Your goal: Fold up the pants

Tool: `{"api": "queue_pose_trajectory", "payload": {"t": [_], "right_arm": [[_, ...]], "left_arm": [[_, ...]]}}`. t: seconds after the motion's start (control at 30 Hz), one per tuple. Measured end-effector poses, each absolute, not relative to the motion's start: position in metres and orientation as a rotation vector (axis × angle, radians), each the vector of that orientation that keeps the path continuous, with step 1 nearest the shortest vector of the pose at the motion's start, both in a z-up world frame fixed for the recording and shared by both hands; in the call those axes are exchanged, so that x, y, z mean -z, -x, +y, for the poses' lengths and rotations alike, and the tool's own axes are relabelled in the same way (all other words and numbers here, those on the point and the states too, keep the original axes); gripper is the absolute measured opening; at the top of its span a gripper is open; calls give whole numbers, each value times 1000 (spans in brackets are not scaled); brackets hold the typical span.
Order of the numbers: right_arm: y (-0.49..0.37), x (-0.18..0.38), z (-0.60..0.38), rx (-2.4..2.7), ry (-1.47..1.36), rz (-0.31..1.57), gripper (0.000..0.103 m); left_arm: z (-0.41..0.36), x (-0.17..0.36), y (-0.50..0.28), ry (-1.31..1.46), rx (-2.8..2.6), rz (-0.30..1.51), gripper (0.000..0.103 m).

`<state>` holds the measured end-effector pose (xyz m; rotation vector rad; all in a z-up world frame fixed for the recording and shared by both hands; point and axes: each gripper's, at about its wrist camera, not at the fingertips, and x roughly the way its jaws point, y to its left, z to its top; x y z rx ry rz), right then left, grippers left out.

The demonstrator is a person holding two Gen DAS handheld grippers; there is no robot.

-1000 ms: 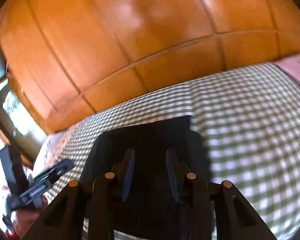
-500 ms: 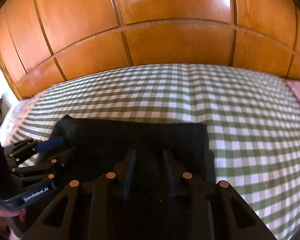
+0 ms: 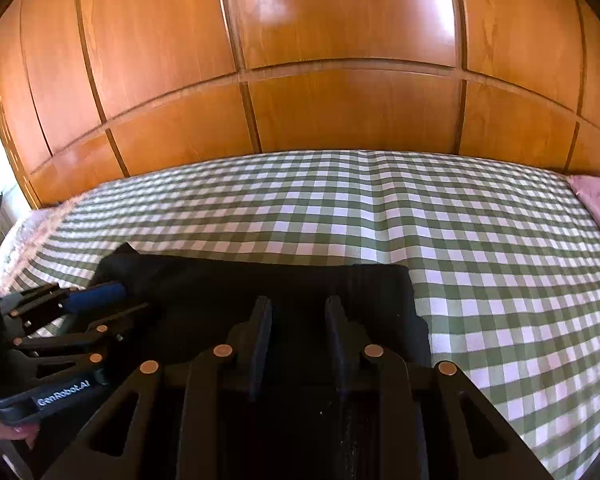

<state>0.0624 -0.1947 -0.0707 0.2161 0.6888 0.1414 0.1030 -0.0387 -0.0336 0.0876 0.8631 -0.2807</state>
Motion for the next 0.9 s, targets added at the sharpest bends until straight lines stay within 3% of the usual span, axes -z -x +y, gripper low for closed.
{"api": "queue_pose_trajectory", "payload": {"t": [0.1,0.37,0.6,0.73,0.9], "right_arm": [[-41,61,-195,-146,-214,676,32],[3,62,-201,-114,-209,685,32],[29,69,-207,-59,-162,686,33],[39,83,-213,-39,-152,712,47],[49,90,-218,-61,-162,688,48]], "left_arm": [[-33,27,-92,-67,255,855,50],[-27,14,-55,-70,222,804,58],[-19,17,-23,-25,207,791,58],[-15,23,-8,5,211,784,59],[-9,26,7,58,214,778,59]]}}
